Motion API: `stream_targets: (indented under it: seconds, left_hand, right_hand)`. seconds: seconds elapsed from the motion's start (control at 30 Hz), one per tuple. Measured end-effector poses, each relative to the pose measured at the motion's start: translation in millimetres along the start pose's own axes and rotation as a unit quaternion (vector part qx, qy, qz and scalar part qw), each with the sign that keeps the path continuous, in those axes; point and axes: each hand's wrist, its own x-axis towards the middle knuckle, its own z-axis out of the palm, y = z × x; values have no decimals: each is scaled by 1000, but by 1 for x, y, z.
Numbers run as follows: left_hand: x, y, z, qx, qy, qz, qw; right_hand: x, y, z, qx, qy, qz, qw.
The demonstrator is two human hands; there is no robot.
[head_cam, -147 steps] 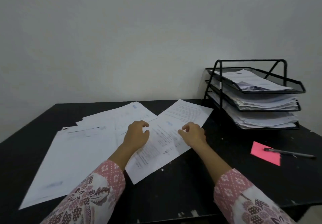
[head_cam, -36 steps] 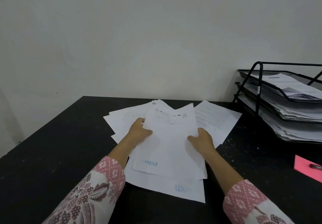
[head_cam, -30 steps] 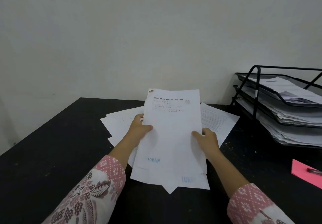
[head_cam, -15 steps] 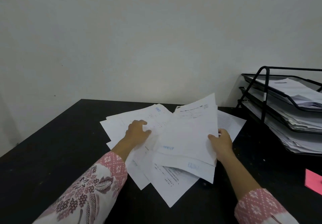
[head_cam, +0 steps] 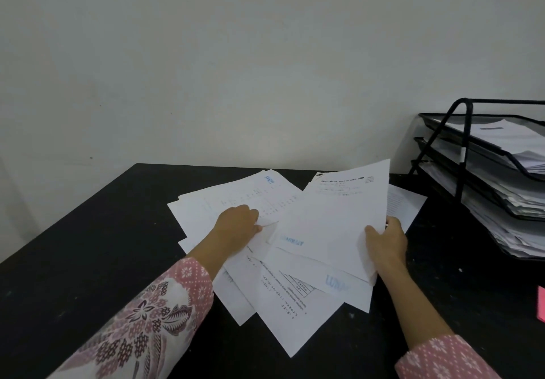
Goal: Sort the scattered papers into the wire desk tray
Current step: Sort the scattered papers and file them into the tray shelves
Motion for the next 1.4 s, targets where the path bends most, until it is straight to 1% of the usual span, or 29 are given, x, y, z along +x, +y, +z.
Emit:
stream_targets:
  seconds: [0.13,0.17,0.23,0.3,0.37,0.43,0.47,0.5,0.53,0.57,0.6,0.67,0.7,0.77,0.83,0.87,0.93,1.03,1.1,1.17,1.23,1.33,1.4]
  left_hand:
    - [-2,9,0,84,26,36,995]
    - [-1,12,0,90,31,37,995]
    - [-1,20,-5,81,30,34,996]
    - [2,29,-10,38,22,22,999]
    - [2,38,-19,-54,7,4,999]
    - [3,43,-25,-192,-18,-15,981]
    - [3,44,-28,-270,-31,-24,962]
    - [2,44,-30,-355,-57,-52,932]
    - [2,43,-32,-432,-81,-92,893]
    - [3,38,-30,-475,-81,-130,867]
    - [4,32,-28,-480,-52,-157,861]
    - [5,11,-22,-350,17,-199,915]
    - [2,1,-19,-276,23,-225,934]
    - [-6,-16,-14,-176,-14,-274,945]
    - [-15,-26,-10,-120,-41,-286,950]
    - [-17,-28,-10,-106,-41,-280,953]
    - [-19,-31,-9,-116,-37,-269,956]
    - [-19,-34,-10,-134,-57,-255,956]
    - [-20,-36,-11,-136,-57,-254,956]
    - [-19,-38,-12,-146,-58,-261,952]
    - [-21,-41,-14,-159,-54,-266,949]
    - [-20,-44,-14,-198,-36,-261,944]
    - [-21,-41,-16,-199,-51,-248,947]
  right_hand:
    - [1,1,-4,12,2,5,1000]
    - [1,1,-5,18,6,7,1000]
    - [4,-1,-11,31,14,17,999]
    - [8,-2,-17,45,28,29,998]
    - [13,-1,-24,52,38,40,997]
    - [16,1,-29,51,37,52,997]
    - [17,2,-30,51,32,58,996]
    - [17,4,-32,50,27,65,996]
    - [17,5,-33,51,21,70,996]
    - [17,6,-35,51,19,75,996]
    - [17,7,-36,51,19,77,996]
    - [16,5,-38,53,18,76,996]
    - [16,4,-39,54,18,74,996]
    - [16,-1,-38,60,16,65,996]
    - [13,-7,-33,70,5,52,996]
    - [10,-10,-29,72,-6,45,996]
    - [4,-16,-17,79,-37,42,995]
    - [-7,-26,0,115,-91,60,987]
    - [-13,-30,10,144,-111,72,981]
    - [-17,-33,17,144,-119,70,980]
    - [-22,-34,22,113,-118,55,985]
    - [-29,-31,26,24,-122,17,992]
    - [-34,-27,30,-33,-139,-5,990]
